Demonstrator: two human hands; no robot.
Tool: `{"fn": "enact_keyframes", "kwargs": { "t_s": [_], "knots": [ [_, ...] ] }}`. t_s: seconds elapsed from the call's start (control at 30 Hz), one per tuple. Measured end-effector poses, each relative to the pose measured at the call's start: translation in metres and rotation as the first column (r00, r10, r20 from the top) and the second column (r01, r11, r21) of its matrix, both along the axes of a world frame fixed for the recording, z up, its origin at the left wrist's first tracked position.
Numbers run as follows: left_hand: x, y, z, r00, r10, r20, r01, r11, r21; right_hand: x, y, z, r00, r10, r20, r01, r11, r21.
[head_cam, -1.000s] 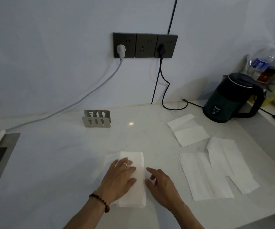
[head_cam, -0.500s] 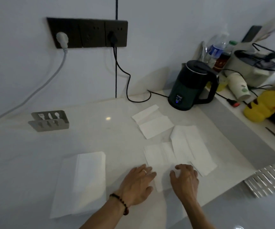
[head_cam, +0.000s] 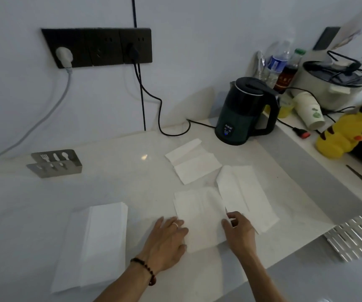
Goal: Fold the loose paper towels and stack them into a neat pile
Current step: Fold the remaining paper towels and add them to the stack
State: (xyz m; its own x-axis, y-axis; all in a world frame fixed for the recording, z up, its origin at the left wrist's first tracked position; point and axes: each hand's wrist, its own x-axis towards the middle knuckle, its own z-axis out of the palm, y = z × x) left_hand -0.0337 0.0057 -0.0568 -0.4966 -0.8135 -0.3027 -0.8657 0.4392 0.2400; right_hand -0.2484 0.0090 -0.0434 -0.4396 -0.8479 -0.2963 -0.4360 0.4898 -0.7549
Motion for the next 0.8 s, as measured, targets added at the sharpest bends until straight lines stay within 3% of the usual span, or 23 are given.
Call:
{"fn": "enact_keyframes", "kwargs": {
  "t_s": [0.07, 0.2, 0.27, 0.33, 0.4, 0.47, 0.53, 0.57, 0.63, 0.73, 0.8],
  "knots": [
    [0.002, 0.001, 0.002, 1.000, 0.006, 0.002, -0.006, 1.000, 0.001, 0.000, -0.001, 0.003, 0.998, 0.007, -0.060, -0.009, 1.000, -0.022],
    [0.005, 0.002, 0.007, 0.999, 0.031, -0.036, -0.031, 0.999, 0.018, 0.006, -0.004, 0.007, 0.999, 0.037, -0.029, -0.038, 0.997, -0.064],
    [0.006, 0.003, 0.007, 0.992, 0.074, -0.105, -0.071, 0.997, 0.026, 0.012, -0.007, 0.014, 0.998, 0.025, 0.063, -0.019, 0.996, -0.084],
    [0.007, 0.003, 0.007, 0.932, 0.225, -0.282, -0.216, 0.974, 0.063, 0.018, -0.012, 0.022, 0.969, -0.019, 0.245, 0.052, 0.990, -0.127],
    [0.007, 0.002, 0.013, 0.763, 0.445, -0.470, -0.408, 0.894, 0.184, 0.024, -0.016, 0.032, 0.824, -0.059, 0.564, 0.147, 0.983, -0.112],
    [0.009, -0.003, 0.023, 0.497, 0.669, -0.553, -0.528, 0.739, 0.419, 0.032, -0.017, 0.042, 0.512, -0.040, 0.858, 0.146, 0.988, -0.041],
    [0.012, -0.010, 0.037, 0.182, 0.853, -0.489, -0.477, 0.512, 0.715, 0.043, -0.016, 0.049, 0.257, 0.007, 0.966, 0.088, 0.996, -0.030],
    [0.013, -0.013, 0.042, 0.010, 0.915, -0.404, -0.359, 0.380, 0.852, 0.049, -0.015, 0.050, 0.186, 0.037, 0.982, 0.059, 0.997, -0.049],
    [0.018, -0.016, 0.051, -0.239, 0.947, -0.215, -0.064, 0.206, 0.977, 0.063, -0.013, 0.050, 0.167, 0.078, 0.983, -0.004, 0.997, -0.078],
    [0.032, -0.011, 0.061, -0.302, 0.925, -0.229, 0.126, 0.277, 0.953, 0.077, -0.010, 0.045, 0.251, 0.112, 0.962, -0.058, 0.993, -0.100],
    [0.043, -0.009, 0.064, -0.300, 0.901, -0.315, 0.085, 0.354, 0.932, 0.080, -0.009, 0.042, 0.301, 0.138, 0.944, -0.083, 0.990, -0.118]
  ]
}}
